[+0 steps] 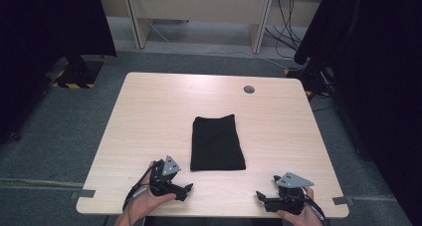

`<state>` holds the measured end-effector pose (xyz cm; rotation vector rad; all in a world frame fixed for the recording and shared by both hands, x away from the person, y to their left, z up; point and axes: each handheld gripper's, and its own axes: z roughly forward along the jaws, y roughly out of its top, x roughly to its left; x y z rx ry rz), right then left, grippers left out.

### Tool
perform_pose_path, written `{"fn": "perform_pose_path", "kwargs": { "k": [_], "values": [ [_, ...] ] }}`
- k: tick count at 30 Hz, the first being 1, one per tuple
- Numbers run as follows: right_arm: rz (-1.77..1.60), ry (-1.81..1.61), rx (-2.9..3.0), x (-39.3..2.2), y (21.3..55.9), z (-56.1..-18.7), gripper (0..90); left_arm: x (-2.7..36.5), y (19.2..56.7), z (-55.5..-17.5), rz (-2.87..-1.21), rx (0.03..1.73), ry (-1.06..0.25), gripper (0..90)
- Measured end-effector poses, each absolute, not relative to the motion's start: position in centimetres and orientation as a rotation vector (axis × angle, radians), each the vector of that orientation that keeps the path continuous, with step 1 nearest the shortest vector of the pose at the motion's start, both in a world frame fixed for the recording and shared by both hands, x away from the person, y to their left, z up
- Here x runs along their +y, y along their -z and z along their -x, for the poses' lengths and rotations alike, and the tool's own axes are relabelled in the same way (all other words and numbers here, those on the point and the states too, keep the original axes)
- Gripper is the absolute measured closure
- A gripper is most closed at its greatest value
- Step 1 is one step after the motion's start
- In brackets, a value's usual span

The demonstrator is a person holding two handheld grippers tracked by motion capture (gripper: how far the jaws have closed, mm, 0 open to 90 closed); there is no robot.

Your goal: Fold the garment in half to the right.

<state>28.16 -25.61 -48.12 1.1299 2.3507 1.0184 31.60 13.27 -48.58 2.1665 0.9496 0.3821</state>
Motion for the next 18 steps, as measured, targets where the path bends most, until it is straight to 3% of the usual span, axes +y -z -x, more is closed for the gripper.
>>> {"fn": "perform_pose_path", "kwargs": {
  "k": [18],
  "values": [
    [-1.125,-1.028,2.346,-25.75,48.2,-27.85,15.5,13.28,48.58,-31.61,-2.166,0.951,-0.383,0.0]
  ]
}}
